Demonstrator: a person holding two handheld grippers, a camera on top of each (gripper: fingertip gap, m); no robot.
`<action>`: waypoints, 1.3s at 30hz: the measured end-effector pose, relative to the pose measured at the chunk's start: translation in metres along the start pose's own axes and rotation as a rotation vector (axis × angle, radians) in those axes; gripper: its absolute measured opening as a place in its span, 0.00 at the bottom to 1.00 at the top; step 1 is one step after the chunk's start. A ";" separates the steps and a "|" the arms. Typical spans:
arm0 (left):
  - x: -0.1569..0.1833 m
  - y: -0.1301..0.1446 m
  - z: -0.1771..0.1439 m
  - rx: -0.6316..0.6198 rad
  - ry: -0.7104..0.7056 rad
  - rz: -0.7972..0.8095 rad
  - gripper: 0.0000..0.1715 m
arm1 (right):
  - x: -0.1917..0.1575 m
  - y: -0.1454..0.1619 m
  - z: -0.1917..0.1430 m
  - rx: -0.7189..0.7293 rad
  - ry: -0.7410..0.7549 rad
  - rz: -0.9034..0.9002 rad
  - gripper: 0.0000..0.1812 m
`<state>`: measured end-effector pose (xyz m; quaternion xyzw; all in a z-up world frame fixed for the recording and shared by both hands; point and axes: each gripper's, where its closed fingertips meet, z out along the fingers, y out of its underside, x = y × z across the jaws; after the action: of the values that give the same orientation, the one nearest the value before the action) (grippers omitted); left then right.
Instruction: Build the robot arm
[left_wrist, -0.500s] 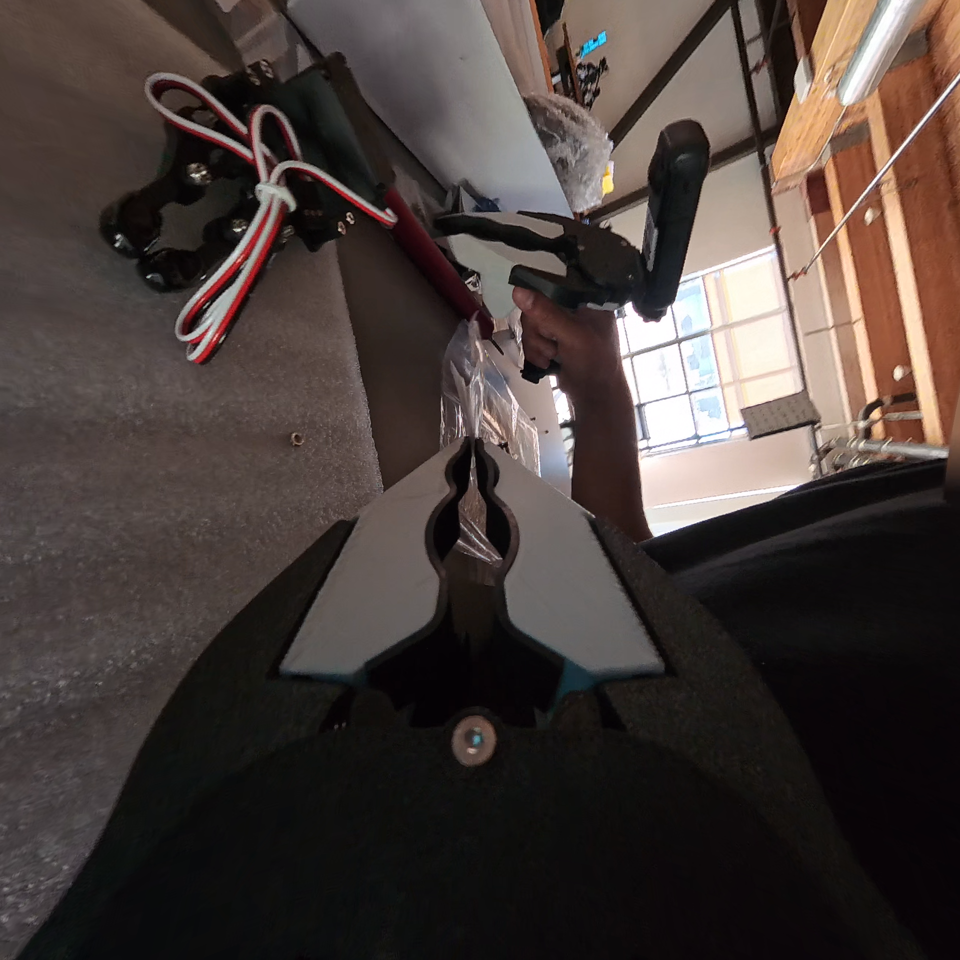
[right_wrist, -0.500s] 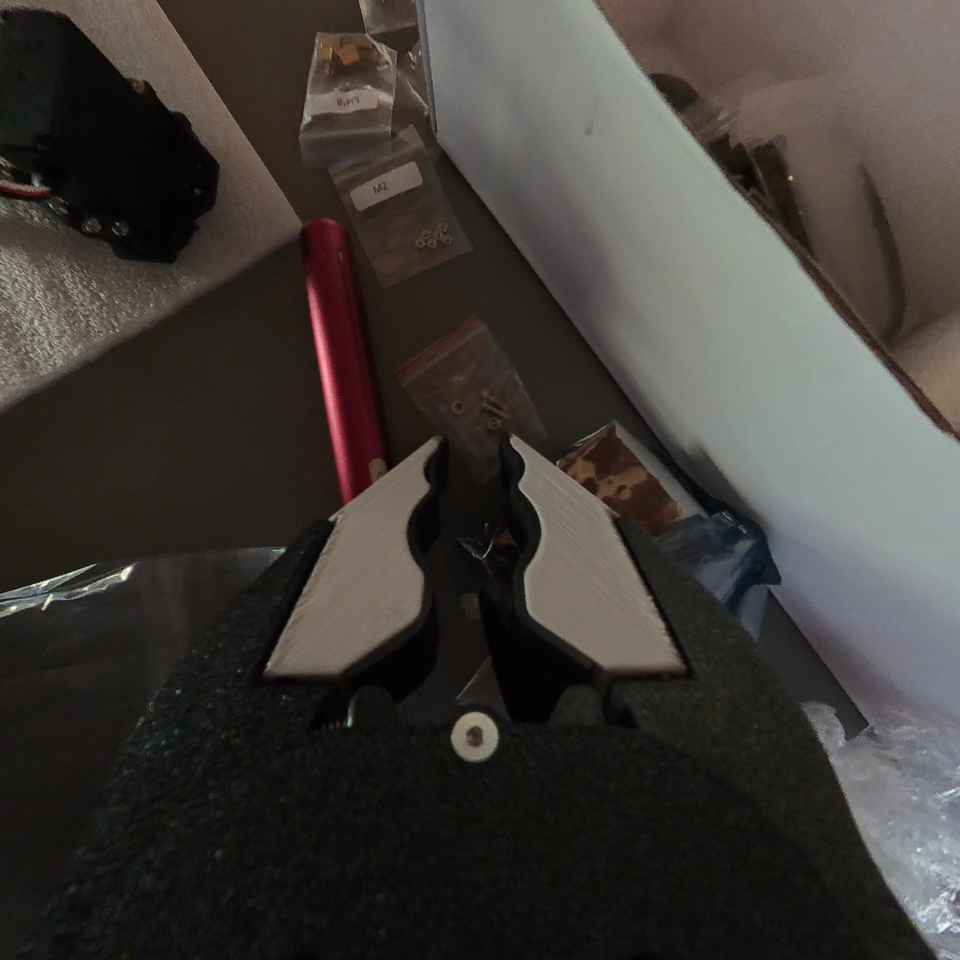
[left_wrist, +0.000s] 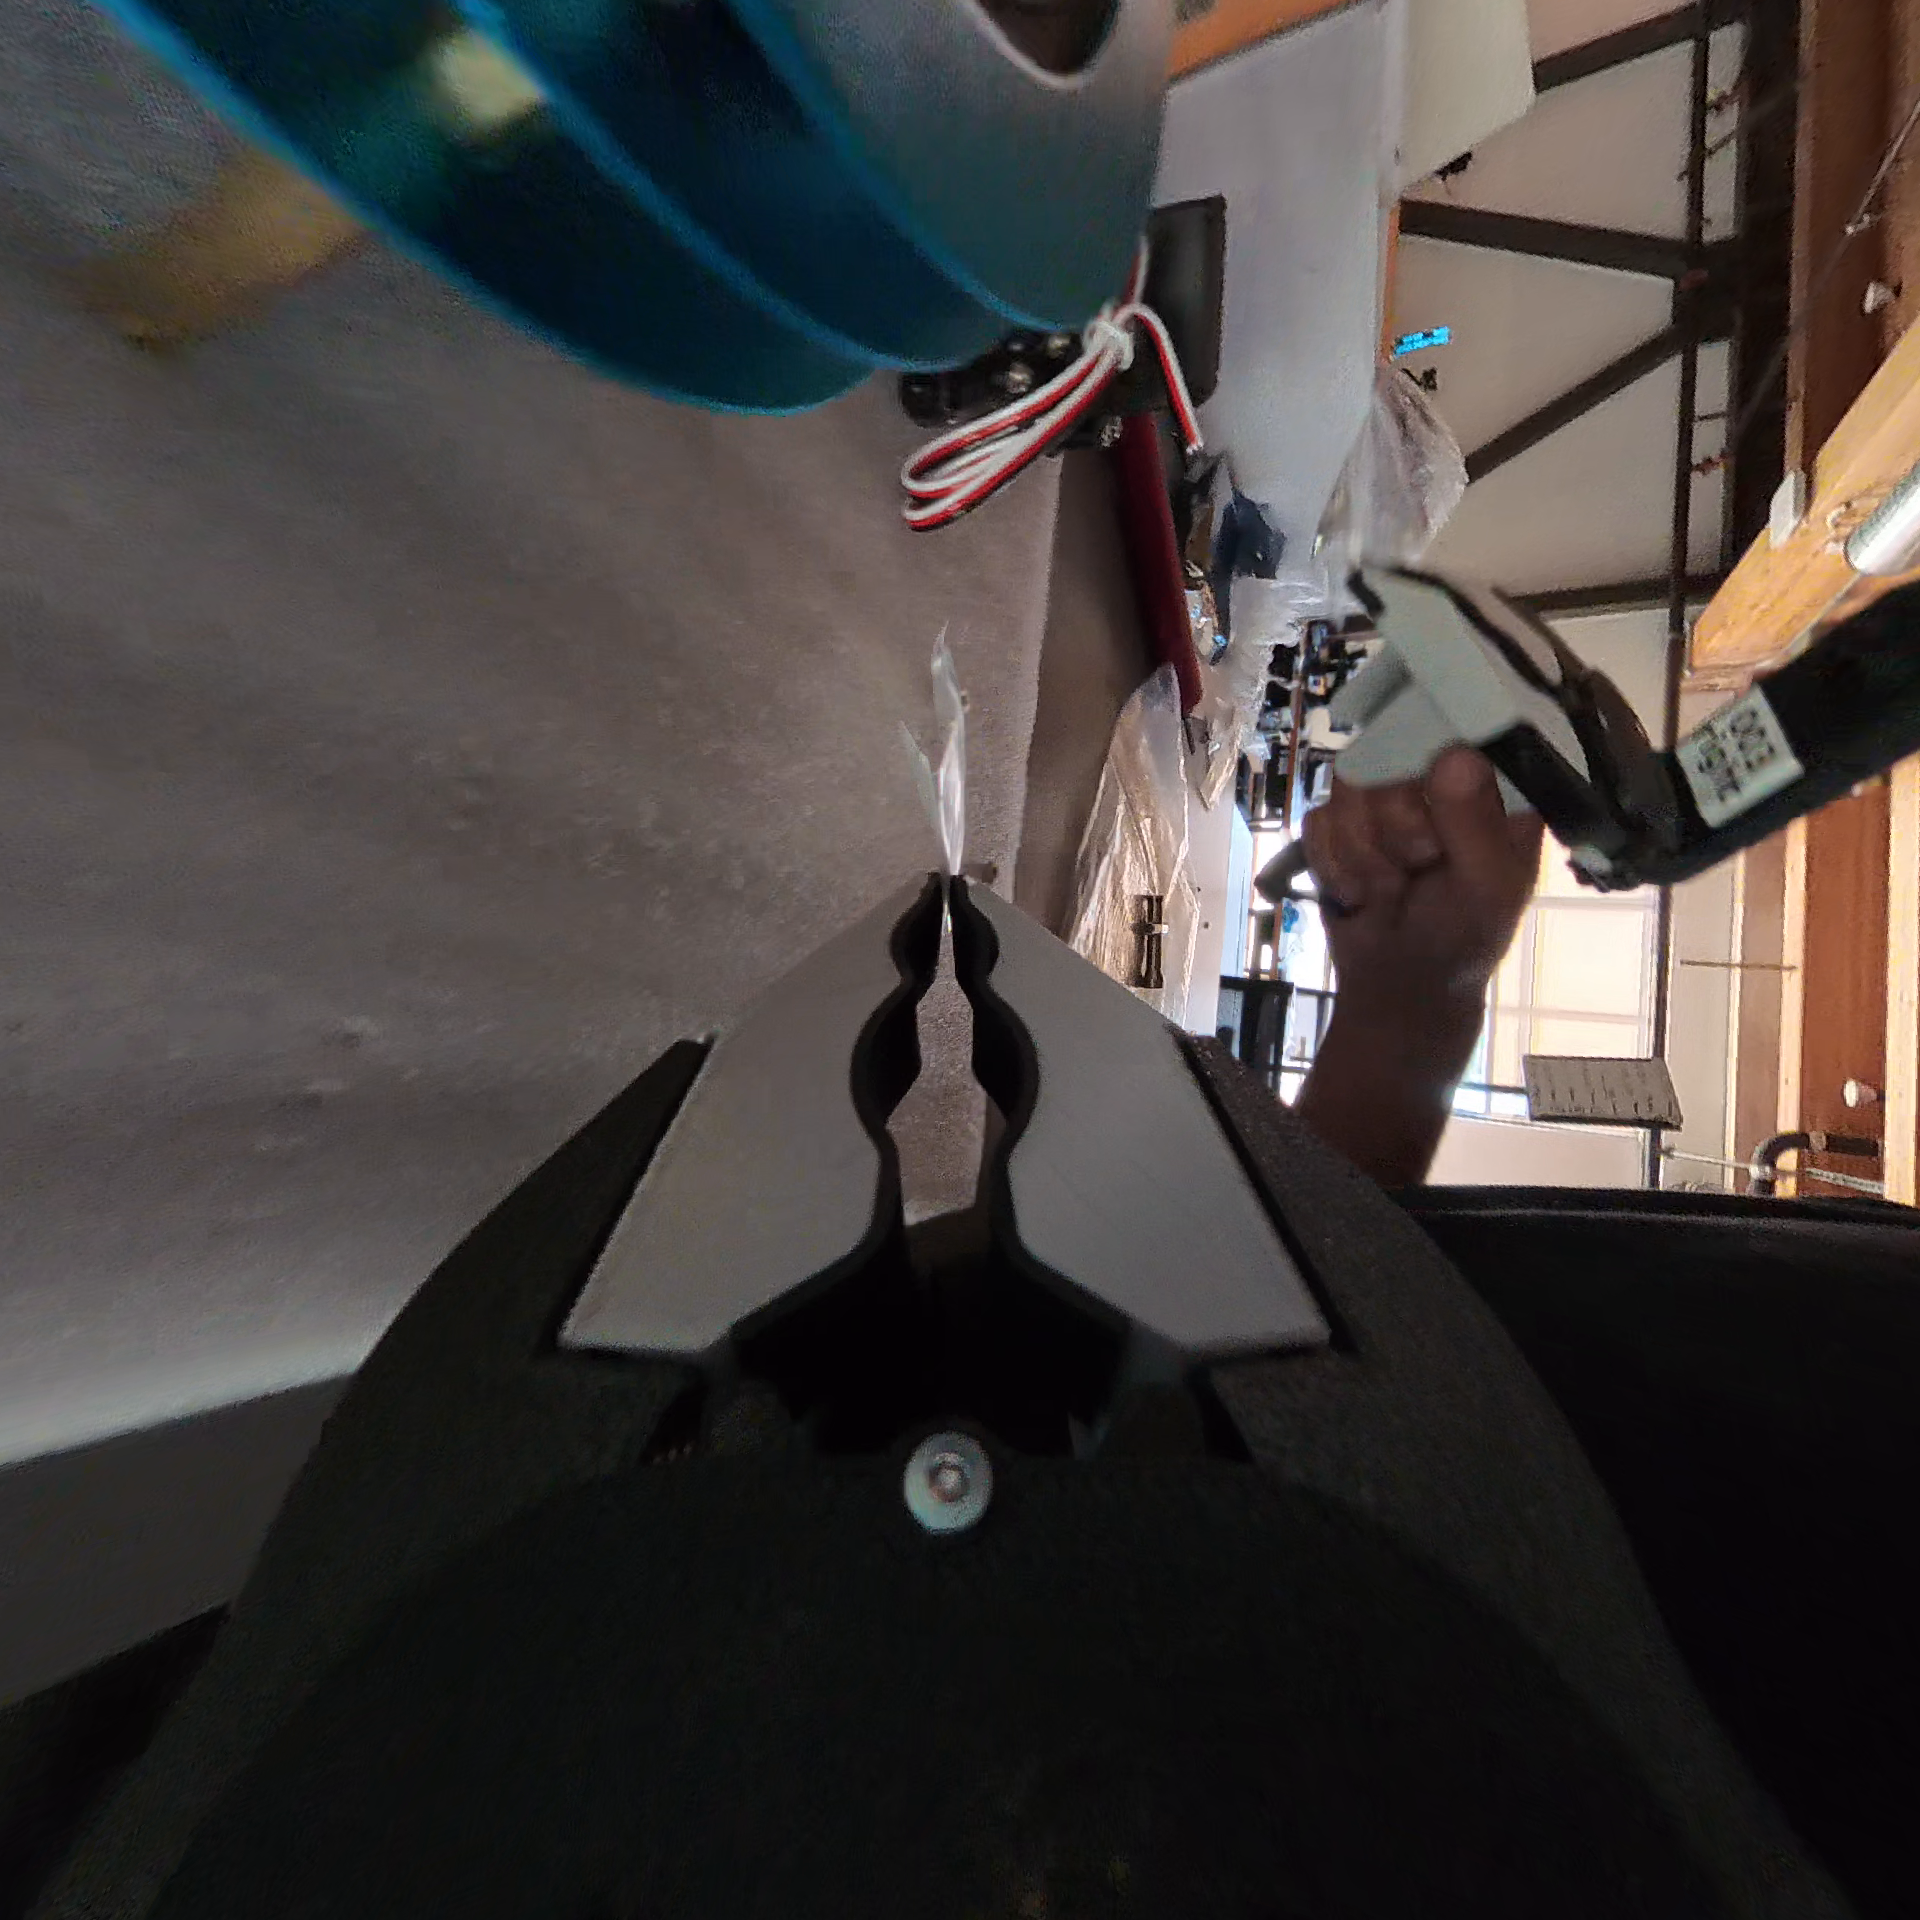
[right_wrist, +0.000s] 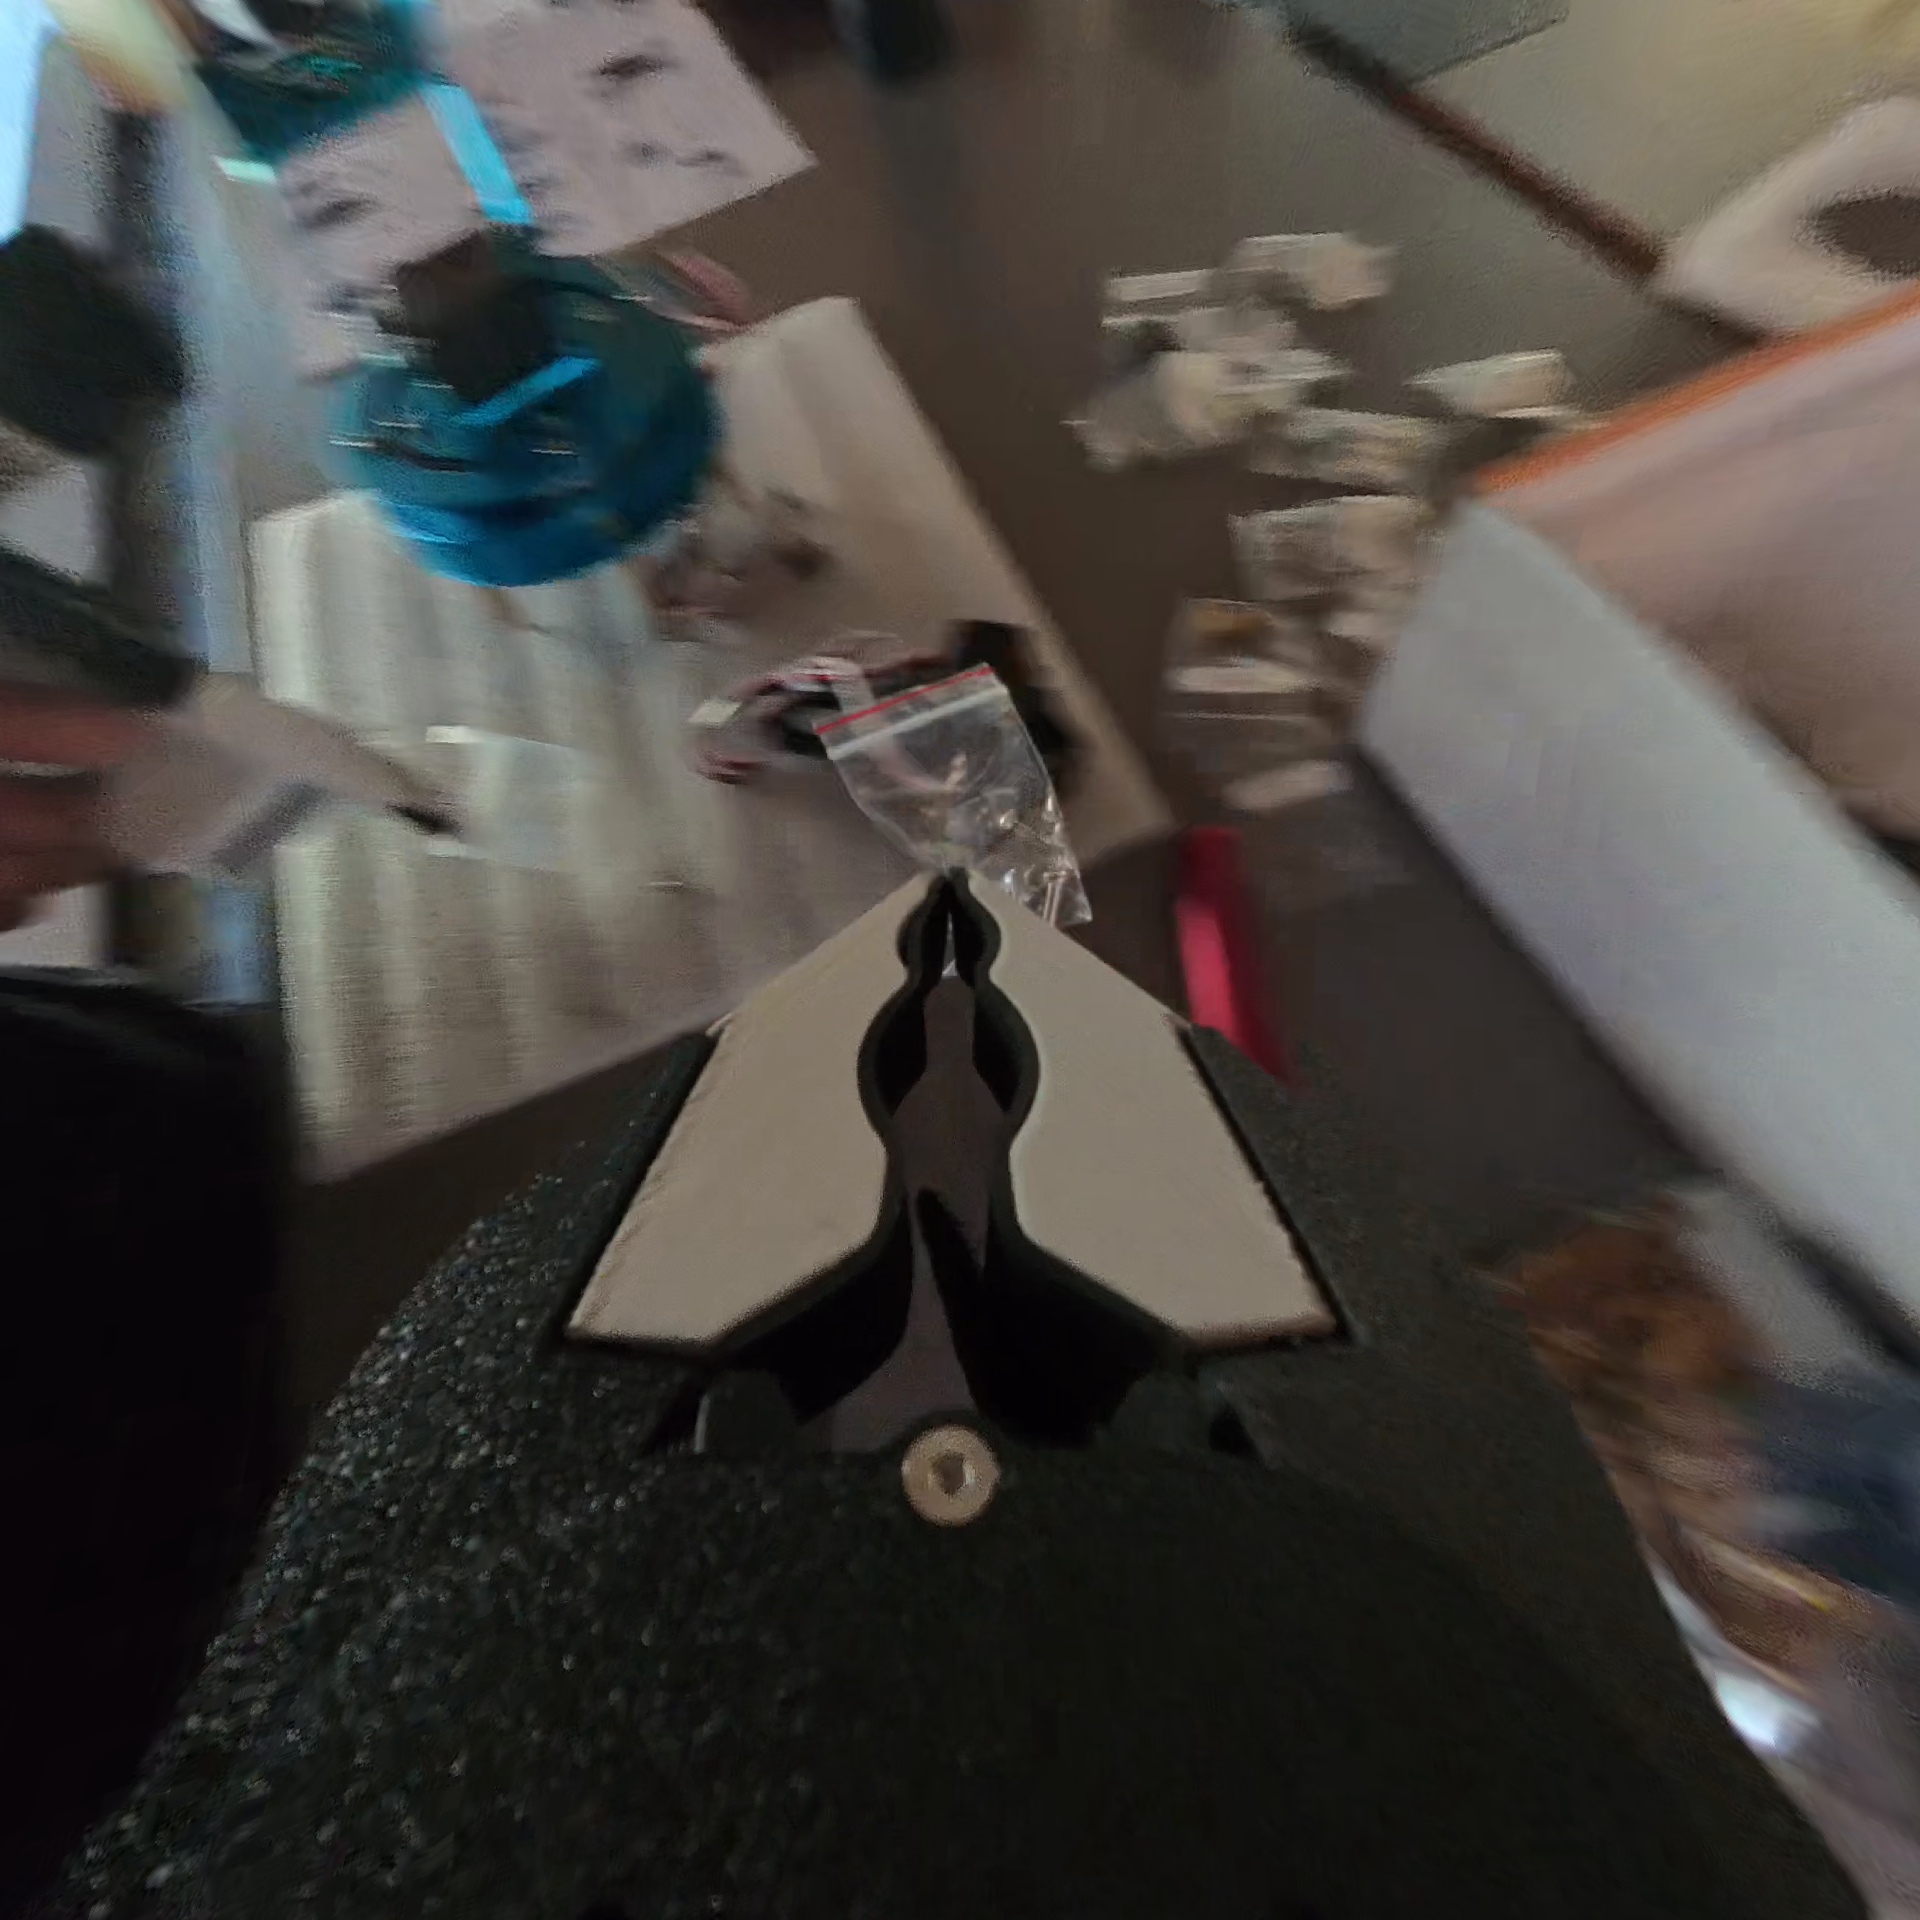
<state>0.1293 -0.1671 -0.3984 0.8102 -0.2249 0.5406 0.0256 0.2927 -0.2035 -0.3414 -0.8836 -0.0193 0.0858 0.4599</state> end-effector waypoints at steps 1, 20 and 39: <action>-0.004 0.000 -0.004 0.005 -0.008 -0.007 0.00 | -0.029 0.001 0.009 -0.010 -0.067 0.003 0.00; -0.026 0.006 -0.019 -0.040 0.033 -0.045 0.04 | -0.167 0.037 0.108 -0.122 -0.091 0.221 0.00; -0.030 0.009 -0.023 -0.054 -0.007 0.009 0.01 | -0.168 0.033 0.116 -0.127 -0.089 0.231 0.00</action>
<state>0.0967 -0.1584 -0.4179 0.8100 -0.2433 0.5317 0.0442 0.1065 -0.1478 -0.4110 -0.9026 0.0568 0.1757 0.3888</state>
